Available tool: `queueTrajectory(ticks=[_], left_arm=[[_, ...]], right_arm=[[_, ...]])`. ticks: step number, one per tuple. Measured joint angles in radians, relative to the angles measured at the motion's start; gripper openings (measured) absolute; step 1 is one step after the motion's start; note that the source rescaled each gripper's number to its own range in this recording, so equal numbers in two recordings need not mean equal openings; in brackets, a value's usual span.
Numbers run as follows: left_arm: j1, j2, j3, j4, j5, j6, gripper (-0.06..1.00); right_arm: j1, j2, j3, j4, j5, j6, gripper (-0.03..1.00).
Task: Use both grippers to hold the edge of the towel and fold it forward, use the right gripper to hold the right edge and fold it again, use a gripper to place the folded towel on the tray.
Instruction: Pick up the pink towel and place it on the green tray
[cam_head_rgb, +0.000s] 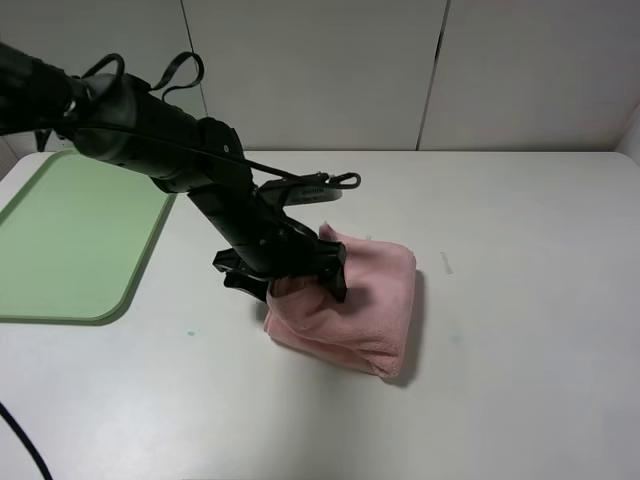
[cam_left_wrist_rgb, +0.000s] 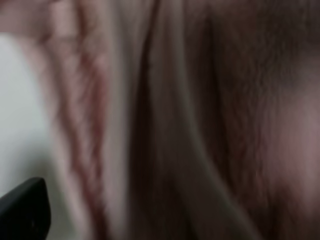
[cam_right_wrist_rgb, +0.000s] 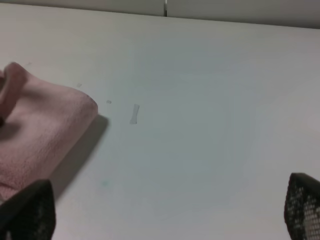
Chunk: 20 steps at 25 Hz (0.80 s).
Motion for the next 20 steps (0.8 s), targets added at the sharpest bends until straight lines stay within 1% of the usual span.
queueTrajectory(ticks=[9, 17, 20], left_arm=[[-0.029, 0.065, -0.056, -0.015, -0.009, 0.001, 1.0], [-0.03, 0.068, -0.056, -0.019, -0.013, 0.001, 0.96], [-0.03, 0.069, -0.056, -0.019, -0.014, 0.001, 0.92]], right_arm=[[0.0, 0.0, 0.0, 0.0, 0.0, 0.001, 1.0], [0.0, 0.0, 0.0, 0.0, 0.0, 0.002, 1.0], [0.0, 0.0, 0.0, 0.0, 0.0, 0.002, 1.0]])
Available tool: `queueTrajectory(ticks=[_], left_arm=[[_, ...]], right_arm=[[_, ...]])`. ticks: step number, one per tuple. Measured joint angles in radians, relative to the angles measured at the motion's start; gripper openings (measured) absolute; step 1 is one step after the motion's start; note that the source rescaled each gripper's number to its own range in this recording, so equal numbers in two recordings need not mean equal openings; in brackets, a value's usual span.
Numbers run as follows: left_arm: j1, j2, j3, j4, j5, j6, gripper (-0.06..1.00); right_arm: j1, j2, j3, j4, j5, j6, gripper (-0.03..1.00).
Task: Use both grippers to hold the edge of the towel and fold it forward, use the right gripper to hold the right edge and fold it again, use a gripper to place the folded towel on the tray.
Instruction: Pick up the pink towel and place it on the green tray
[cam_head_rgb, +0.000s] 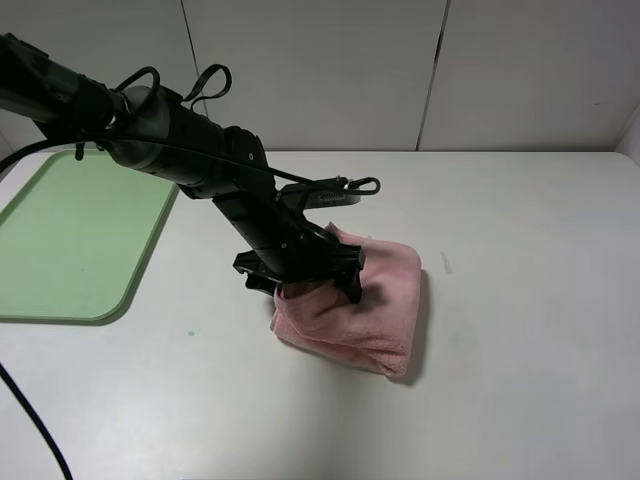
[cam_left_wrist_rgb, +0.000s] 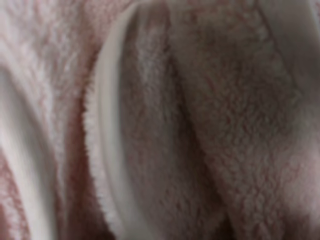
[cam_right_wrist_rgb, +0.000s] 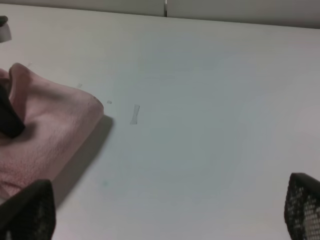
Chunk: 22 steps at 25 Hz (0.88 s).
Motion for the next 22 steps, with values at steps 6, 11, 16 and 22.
queueTrajectory(ticks=[6, 11, 16, 22], left_arm=[[0.0, 0.009, 0.0, 0.0, -0.011, 0.0, 0.69], [0.001, 0.019, 0.0, 0.002, -0.016, 0.0, 0.43], [0.001, 0.022, 0.0, 0.0, -0.017, 0.003, 0.2], [0.001, 0.022, 0.0, -0.001, -0.018, 0.008, 0.2]], right_arm=[[0.0, 0.0, 0.0, 0.0, 0.0, 0.001, 1.0], [0.0, 0.0, 0.0, 0.0, 0.0, 0.001, 1.0], [0.0, 0.0, 0.0, 0.0, 0.0, 0.001, 1.0], [0.0, 0.0, 0.0, 0.0, 0.0, 0.001, 1.0]])
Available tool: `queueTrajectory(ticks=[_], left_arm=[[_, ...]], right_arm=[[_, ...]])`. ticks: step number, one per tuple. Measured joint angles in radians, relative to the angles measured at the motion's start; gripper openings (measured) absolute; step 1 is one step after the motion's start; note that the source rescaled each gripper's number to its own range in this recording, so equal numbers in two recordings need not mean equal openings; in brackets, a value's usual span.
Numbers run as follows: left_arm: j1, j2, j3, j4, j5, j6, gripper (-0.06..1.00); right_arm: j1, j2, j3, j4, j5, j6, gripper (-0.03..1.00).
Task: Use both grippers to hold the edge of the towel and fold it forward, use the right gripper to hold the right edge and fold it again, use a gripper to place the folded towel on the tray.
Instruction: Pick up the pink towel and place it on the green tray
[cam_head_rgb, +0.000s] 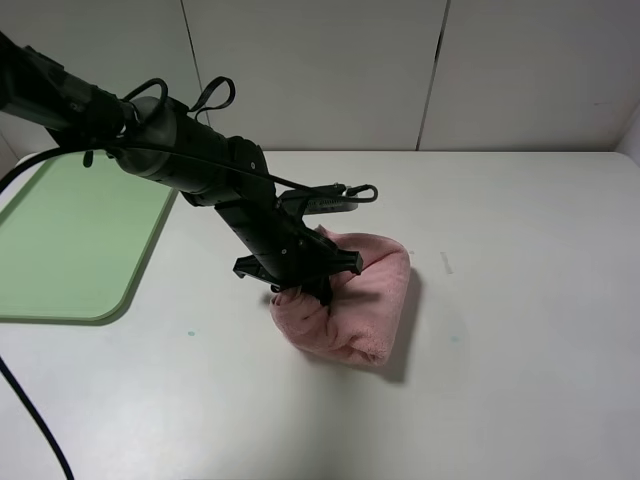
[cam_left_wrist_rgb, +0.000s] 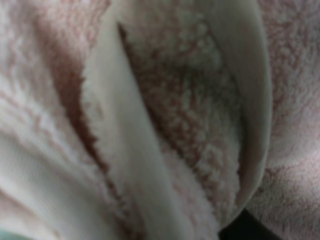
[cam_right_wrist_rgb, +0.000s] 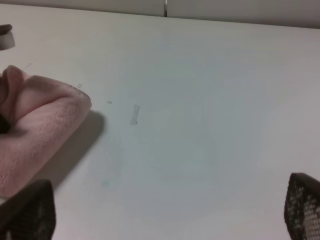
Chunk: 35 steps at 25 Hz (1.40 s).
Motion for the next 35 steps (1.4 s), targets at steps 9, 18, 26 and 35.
queueTrajectory(ticks=[9, 18, 26, 35], left_arm=[[0.0, -0.019, 0.001, 0.025, 0.004, -0.004, 0.2], [0.035, -0.147, 0.008, 0.079, 0.09, -0.018, 0.19], [0.128, -0.226, 0.01, 0.173, 0.199, -0.045, 0.19], [0.266, -0.307, 0.011, 0.295, 0.308, -0.058, 0.19]], right_arm=[[0.0, 0.0, 0.0, 0.0, 0.0, 0.0, 1.0], [0.0, 0.0, 0.0, 0.001, 0.0, 0.0, 1.0], [0.0, 0.0, 0.0, 0.001, 0.0, 0.0, 1.0], [0.0, 0.0, 0.0, 0.001, 0.0, 0.0, 1.0]])
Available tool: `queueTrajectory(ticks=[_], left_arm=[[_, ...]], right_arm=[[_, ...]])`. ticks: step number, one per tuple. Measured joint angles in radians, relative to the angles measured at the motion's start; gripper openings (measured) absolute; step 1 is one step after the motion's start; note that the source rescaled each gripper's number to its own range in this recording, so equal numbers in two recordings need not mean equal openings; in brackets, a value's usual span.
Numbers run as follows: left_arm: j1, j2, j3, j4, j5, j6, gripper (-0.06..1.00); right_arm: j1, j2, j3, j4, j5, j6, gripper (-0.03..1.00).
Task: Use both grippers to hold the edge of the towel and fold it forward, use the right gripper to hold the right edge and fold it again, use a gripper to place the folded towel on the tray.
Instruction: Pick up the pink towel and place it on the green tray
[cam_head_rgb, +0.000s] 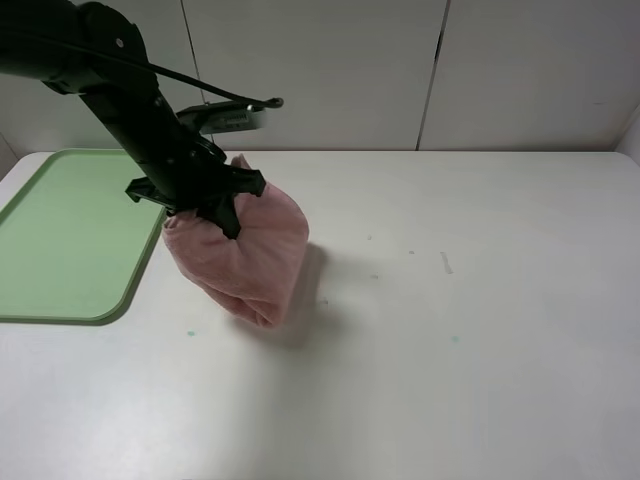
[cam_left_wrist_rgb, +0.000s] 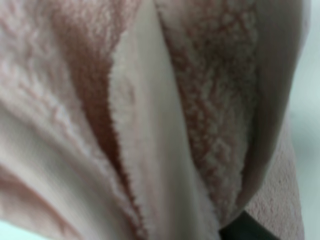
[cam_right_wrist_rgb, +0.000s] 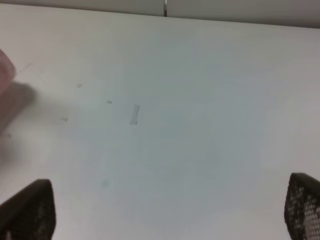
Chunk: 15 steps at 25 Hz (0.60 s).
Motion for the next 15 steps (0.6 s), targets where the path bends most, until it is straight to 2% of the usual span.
queueTrajectory(ticks=[8, 15], left_arm=[[0.158, -0.033, 0.001, 0.102, 0.057, -0.007, 0.19], [0.284, -0.033, 0.001, 0.189, 0.065, -0.007, 0.19]], right_arm=[[0.0, 0.0, 0.0, 0.0, 0.0, 0.0, 1.0], [0.0, 0.0, 0.0, 0.0, 0.0, 0.0, 1.0]])
